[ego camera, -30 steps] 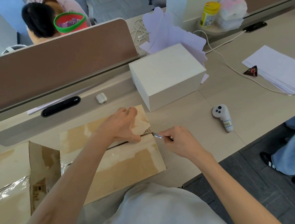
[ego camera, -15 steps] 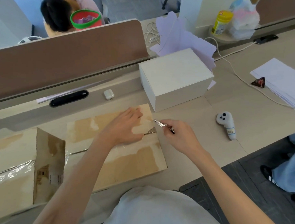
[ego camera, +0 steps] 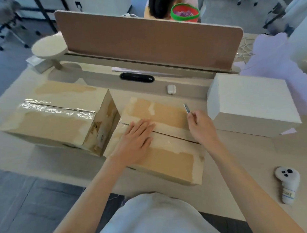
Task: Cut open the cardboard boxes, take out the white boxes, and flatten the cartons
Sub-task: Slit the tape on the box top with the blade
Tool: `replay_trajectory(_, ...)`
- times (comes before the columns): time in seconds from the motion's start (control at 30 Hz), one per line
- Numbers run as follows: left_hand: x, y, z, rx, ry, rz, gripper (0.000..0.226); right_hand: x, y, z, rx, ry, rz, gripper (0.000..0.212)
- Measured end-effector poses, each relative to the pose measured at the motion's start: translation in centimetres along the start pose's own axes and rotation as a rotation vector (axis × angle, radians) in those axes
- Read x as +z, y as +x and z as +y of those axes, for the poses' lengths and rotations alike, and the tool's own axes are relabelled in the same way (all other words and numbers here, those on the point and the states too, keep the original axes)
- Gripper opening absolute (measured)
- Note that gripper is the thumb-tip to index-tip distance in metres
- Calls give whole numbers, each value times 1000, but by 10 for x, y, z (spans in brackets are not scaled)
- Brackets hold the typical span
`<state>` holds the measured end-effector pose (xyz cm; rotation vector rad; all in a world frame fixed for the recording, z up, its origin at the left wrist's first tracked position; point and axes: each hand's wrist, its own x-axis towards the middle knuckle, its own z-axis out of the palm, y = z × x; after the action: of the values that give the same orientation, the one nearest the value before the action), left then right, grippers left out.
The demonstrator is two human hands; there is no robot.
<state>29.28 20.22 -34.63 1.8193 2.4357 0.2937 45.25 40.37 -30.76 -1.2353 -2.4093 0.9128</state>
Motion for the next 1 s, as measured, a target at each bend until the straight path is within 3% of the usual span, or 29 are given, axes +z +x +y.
replay_trajectory(0.17,0,-32,-5,-101,-29,61,51,15,19,0,-66,-34,-3,29)
replay_trajectory(0.33,0,-36,-6,-89,-88,203,44,15,20,4,-84,-118,7,25)
replay_trajectory(0.47,1,-22,-16,20,-113,295,38,10,4,12,18,-163,15,19)
replay_trajectory(0.6,-6,-1,-31,123,-66,233,43,1,-14,20,162,-220,55,28)
replay_trajectory(0.77,-6,33,-51,41,-11,113,50,-9,-28,28,281,-253,99,31)
replay_trajectory(1.0,-11,77,-58,-6,23,186,38,-25,-50,37,469,-109,46,29)
